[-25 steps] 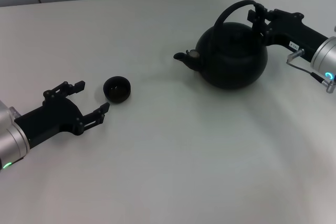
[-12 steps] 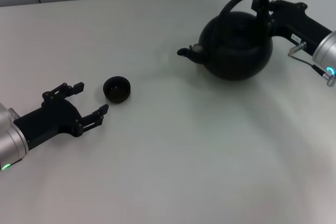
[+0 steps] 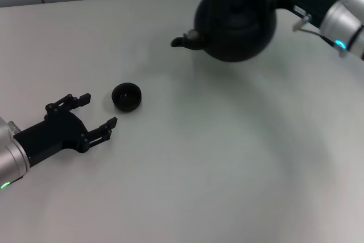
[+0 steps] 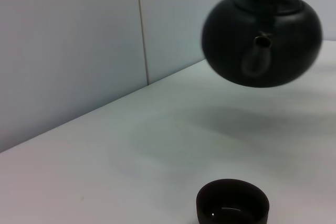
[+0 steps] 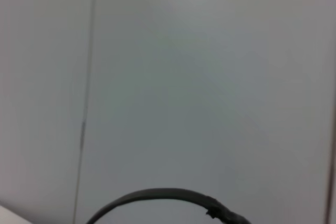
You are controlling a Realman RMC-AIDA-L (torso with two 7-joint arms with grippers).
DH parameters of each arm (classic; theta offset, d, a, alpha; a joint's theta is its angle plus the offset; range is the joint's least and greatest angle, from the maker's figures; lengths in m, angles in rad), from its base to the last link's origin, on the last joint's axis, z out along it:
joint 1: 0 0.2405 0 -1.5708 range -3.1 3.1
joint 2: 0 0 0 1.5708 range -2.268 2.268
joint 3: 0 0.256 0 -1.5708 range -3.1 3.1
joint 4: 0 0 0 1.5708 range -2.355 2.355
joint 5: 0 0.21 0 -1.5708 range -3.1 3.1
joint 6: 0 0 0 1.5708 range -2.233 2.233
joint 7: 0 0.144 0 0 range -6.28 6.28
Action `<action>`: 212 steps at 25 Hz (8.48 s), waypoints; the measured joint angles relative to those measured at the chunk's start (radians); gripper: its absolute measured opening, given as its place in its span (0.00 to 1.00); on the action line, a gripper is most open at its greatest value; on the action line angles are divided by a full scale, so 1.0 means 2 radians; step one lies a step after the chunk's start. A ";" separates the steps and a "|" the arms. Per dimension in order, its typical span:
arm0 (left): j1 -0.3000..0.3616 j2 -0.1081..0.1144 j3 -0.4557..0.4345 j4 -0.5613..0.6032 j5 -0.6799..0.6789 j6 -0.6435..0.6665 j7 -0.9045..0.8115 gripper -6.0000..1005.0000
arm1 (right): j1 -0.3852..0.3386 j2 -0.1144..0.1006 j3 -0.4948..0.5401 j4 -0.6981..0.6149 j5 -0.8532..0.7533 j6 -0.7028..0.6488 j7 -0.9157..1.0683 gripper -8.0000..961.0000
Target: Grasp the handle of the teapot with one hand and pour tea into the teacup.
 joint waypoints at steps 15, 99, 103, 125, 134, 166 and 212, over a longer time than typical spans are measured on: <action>0.000 -0.002 -0.005 0.003 0.013 0.001 -0.008 0.79 | 0.056 0.002 -0.096 -0.014 0.001 0.058 -0.019 0.11; 0.012 -0.001 -0.005 0.046 0.037 0.012 -0.040 0.79 | 0.079 0.005 -0.297 -0.030 0.096 0.123 -0.112 0.10; 0.012 -0.001 -0.006 0.046 0.037 0.011 -0.040 0.79 | 0.079 0.005 -0.302 -0.031 0.096 0.124 -0.116 0.10; 0.013 -0.001 -0.006 0.047 0.039 0.014 -0.039 0.79 | 0.078 0.004 -0.307 -0.025 0.134 0.130 -0.058 0.10; 0.017 -0.002 -0.006 0.046 0.039 0.014 -0.035 0.79 | 0.039 0.002 -0.301 -0.038 0.184 0.115 0.033 0.10; 0.024 -0.005 -0.006 0.041 0.044 0.012 -0.034 0.79 | -0.085 0.000 -0.257 -0.007 0.265 0.085 0.018 0.10; 0.026 -0.007 -0.006 0.046 0.051 0.013 -0.036 0.79 | -0.204 0.000 -0.218 0.035 0.262 -0.137 -0.014 0.83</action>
